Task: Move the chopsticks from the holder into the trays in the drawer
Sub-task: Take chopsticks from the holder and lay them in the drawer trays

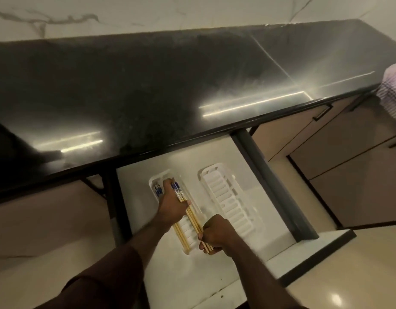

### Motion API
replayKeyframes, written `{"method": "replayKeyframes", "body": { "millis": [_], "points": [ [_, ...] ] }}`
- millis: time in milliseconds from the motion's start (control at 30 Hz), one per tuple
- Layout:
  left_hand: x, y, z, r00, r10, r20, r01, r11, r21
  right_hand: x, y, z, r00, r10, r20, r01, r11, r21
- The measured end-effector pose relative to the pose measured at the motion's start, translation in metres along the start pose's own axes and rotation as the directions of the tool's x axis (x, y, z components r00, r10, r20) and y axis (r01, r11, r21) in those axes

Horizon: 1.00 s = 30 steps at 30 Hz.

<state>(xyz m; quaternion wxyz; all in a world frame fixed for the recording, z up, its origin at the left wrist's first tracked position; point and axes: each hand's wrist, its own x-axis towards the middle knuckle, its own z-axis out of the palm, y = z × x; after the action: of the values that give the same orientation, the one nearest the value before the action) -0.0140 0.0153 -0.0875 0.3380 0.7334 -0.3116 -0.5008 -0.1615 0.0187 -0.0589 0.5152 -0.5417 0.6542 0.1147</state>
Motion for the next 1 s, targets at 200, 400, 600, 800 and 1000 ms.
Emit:
{"method": "replayKeyframes", "body": {
  "millis": [200, 400, 600, 800, 1000],
  "points": [
    [0.005, -0.012, 0.015, 0.993, -0.103, 0.051, 0.084, 0.952, 0.295, 0.027, -0.004, 0.012, 0.999, -0.041, -0.014, 0.037, 0.977, -0.212],
    [0.014, -0.01, 0.027, 0.988, -0.128, 0.082, 0.035, 0.715, 0.698, 0.049, -0.009, 0.024, 0.998, -0.037, -0.052, 0.024, 0.974, -0.225],
    [0.015, -0.016, 0.034, 0.977, -0.166, 0.132, -0.028, 0.515, 0.857, 0.059, -0.006, 0.037, 0.999, -0.022, -0.041, 0.008, 0.949, -0.314],
    [0.019, -0.017, 0.035, 0.976, -0.17, 0.133, -0.064, 0.363, 0.929, 0.059, 0.002, 0.05, 0.987, -0.116, -0.108, 0.059, 0.903, -0.425],
    [0.023, -0.025, 0.034, 0.984, -0.096, 0.147, -0.135, 0.122, 0.983, 0.057, 0.005, 0.06, 0.972, -0.195, -0.13, 0.119, 0.888, -0.445]
  ]
}}
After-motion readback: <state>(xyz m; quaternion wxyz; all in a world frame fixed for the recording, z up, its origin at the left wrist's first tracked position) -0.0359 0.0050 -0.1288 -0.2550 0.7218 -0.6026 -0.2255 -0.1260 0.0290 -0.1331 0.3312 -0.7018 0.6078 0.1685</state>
